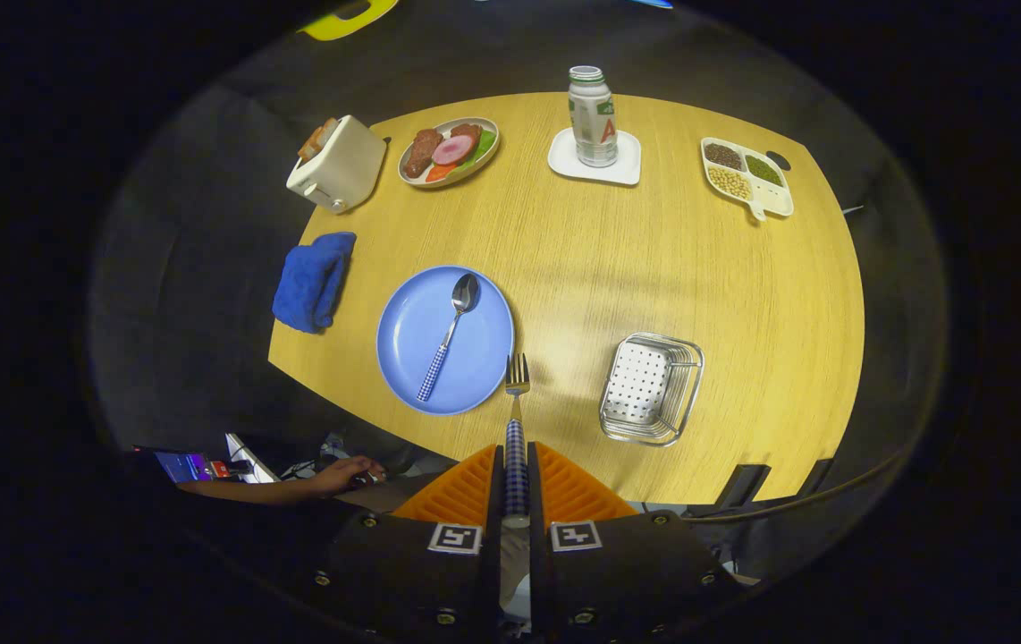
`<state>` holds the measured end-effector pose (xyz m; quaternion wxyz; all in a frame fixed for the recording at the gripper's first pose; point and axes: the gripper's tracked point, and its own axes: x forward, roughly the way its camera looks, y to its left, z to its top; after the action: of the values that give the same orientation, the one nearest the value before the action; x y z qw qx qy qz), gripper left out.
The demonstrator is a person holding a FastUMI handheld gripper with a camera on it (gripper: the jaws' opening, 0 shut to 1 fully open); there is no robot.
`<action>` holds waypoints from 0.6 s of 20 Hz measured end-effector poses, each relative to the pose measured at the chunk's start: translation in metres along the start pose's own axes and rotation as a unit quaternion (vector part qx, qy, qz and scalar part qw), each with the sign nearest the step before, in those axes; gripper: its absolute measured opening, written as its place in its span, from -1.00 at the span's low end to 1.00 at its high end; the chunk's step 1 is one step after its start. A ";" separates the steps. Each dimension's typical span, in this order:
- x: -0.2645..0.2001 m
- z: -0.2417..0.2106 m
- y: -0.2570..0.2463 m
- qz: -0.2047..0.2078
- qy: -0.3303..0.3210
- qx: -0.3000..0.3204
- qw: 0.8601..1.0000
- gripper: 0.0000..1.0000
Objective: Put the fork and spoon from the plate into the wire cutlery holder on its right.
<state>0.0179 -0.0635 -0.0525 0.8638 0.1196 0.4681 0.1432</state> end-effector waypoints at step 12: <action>-0.045 -0.015 -0.077 -0.039 -0.029 0.057 0.997 -0.72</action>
<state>-0.0076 -0.1499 -0.0522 0.8736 0.1540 0.4548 0.0792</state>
